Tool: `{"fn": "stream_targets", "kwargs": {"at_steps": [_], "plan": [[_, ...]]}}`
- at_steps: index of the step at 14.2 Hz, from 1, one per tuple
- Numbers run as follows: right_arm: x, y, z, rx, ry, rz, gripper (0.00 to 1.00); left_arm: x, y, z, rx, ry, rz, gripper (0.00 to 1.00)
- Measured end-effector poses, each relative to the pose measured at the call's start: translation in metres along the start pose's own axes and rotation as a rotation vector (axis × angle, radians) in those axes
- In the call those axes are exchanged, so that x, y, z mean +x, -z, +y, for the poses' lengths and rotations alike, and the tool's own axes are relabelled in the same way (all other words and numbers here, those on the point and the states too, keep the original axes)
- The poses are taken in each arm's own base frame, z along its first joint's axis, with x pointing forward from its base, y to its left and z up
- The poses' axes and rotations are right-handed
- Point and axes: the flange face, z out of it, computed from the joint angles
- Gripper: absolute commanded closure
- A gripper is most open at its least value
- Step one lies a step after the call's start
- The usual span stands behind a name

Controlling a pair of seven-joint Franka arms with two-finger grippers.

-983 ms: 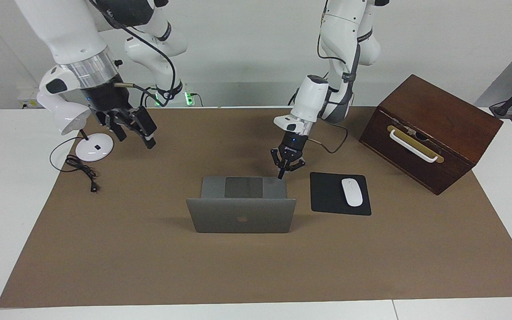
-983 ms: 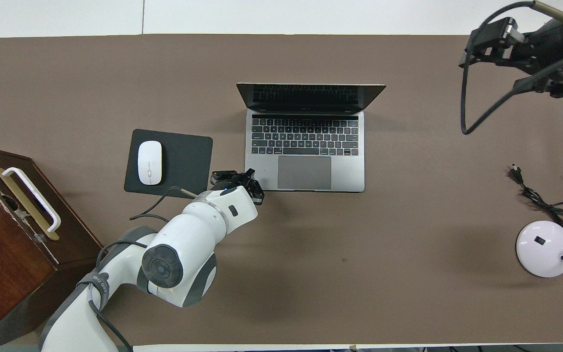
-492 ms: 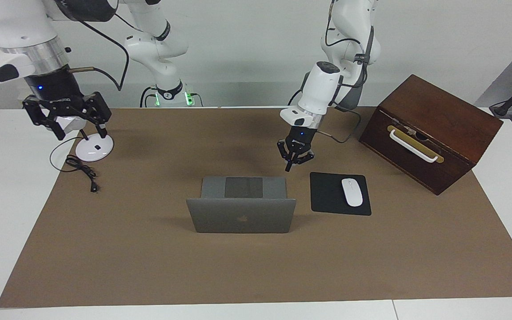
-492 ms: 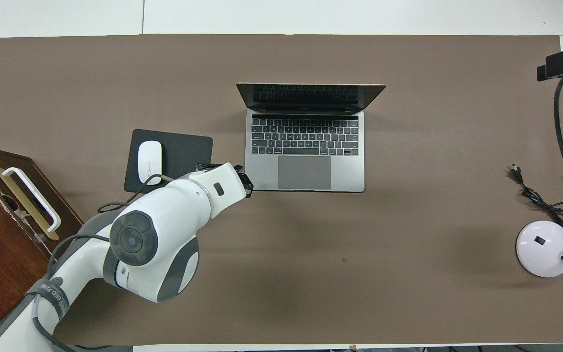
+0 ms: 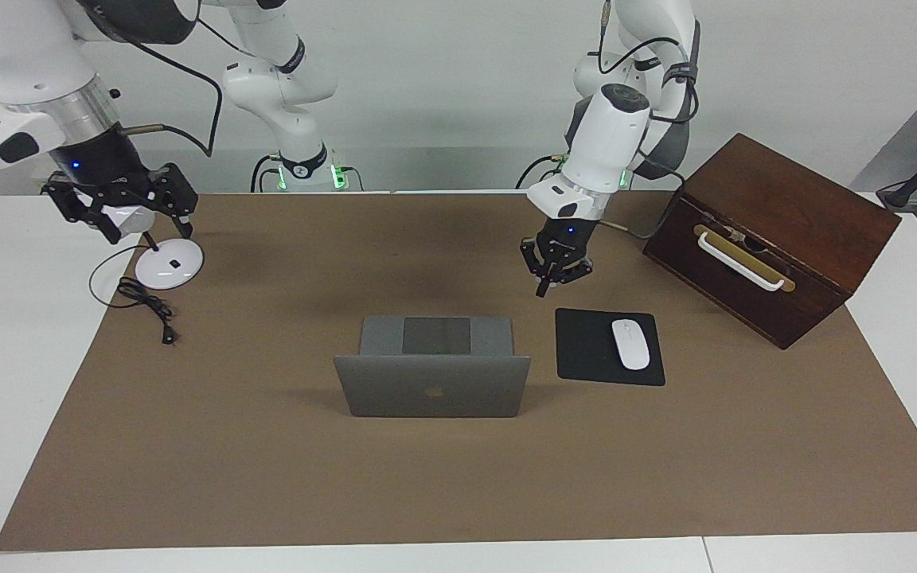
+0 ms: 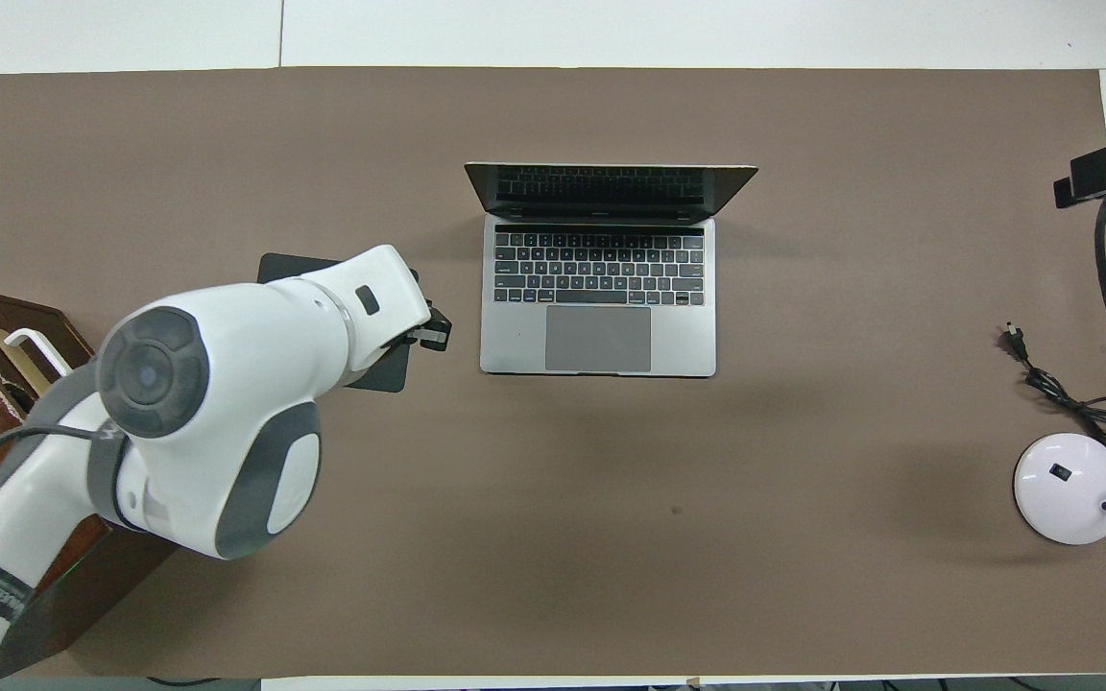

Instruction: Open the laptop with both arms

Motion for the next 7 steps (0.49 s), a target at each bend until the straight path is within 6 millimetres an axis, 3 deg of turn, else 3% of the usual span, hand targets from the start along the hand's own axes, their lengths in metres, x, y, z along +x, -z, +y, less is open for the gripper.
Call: {"fn": "stream_targets", "kwargs": {"at_steps": [4, 7], "plan": [[-0.005, 0.011, -0.020, 0.022, -0.044, 0.014, 0.00, 0.015, 0.066, -0.039, 0.009, 0.061, -0.033, 1.00], [-0.025, 0.014, -0.023, 0.023, -0.065, -0.002, 0.00, 0.017, 0.100, -0.077, 0.024, 0.107, -0.063, 1.00]]}}
